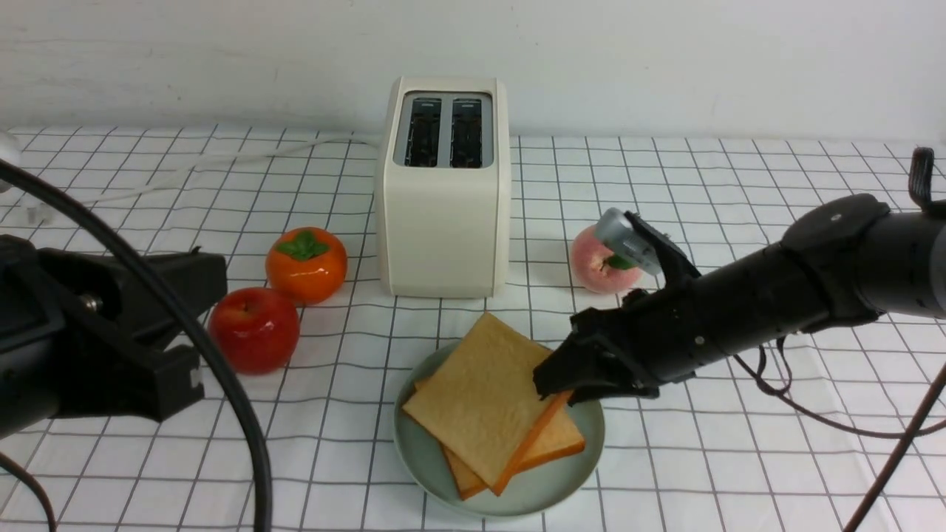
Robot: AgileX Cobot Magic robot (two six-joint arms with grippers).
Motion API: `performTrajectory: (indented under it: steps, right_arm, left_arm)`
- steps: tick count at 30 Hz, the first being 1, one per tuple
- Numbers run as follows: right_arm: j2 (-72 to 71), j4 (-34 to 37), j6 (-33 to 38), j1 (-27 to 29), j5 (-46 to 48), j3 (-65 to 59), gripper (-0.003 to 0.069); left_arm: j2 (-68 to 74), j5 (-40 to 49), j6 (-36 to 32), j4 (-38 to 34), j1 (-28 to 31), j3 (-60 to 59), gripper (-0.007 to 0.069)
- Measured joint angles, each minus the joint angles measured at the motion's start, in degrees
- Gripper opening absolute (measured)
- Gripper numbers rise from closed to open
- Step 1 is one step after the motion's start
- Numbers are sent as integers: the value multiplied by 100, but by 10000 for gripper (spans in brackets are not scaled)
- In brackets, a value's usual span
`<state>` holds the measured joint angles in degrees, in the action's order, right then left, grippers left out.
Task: Take toasted bread from bread machine on white checkered table place on plate.
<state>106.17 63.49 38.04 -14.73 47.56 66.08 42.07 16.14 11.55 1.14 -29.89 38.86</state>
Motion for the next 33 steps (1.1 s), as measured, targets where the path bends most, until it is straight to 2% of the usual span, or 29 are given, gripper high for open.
performTrajectory:
  steps: [1,2,4,5,6,8,9,11,12,13,17,18,19,21,28,33]
  right_arm:
    - [-12,-94,-28,1,1,12,432]
    - [-142,-493,-336,59,107,100,502]
    - [-398,-1076,-903,172,324,287,549]
    - [-428,-1076,-970,183,353,287,551]
    - [-701,-1685,-1507,270,659,482,553]
    - [-1113,-2430,-2177,323,1069,667,521]
    - [-1160,-2505,-2241,323,1069,681,521]
    - [-1844,-3400,-2921,323,1545,741,419]
    - [-1903,-3463,-2962,323,1613,741,409]
    - [-2322,-3886,-3199,318,1801,729,339]
    - [-3732,-4865,-3804,318,2053,409,113]
    - [-3803,-4901,-3804,318,2053,409,104]
    - [-4305,-5128,-3946,318,2084,175,40]
    - [-5096,-5397,-4133,318,2084,-173,-12]
    - [-6987,-5632,-4509,318,1995,-1345,-10]
    - [-8306,-5667,-4725,318,1252,-2368,-1]
  left_arm:
    - [0,0,0,0,0,0,-13]
    - [0,-6,0,0,0,0,-13]
    - [0,-24,0,0,0,0,-13]
    - [0,-31,-2,0,0,0,-13]
    - [0,-49,-2,0,0,0,-13]
    - [0,-47,-2,0,0,0,-13]
    - [0,-47,-2,0,0,0,-13]
    - [-42,-47,-2,0,0,0,-13]
    - [-50,-47,-2,0,0,0,-13]
    - [-128,-34,-2,0,0,-6,-13]
    - [-715,211,3,0,0,-12,-13]
    - [-754,235,3,0,0,-21,-13]
    - [-1007,371,3,-6,0,-75,-13]
    - [-1583,462,3,-43,0,-366,-13]
    - [-2833,350,17,-50,0,-1474,-13]
    - [-3222,237,17,-62,0,-2210,-13]
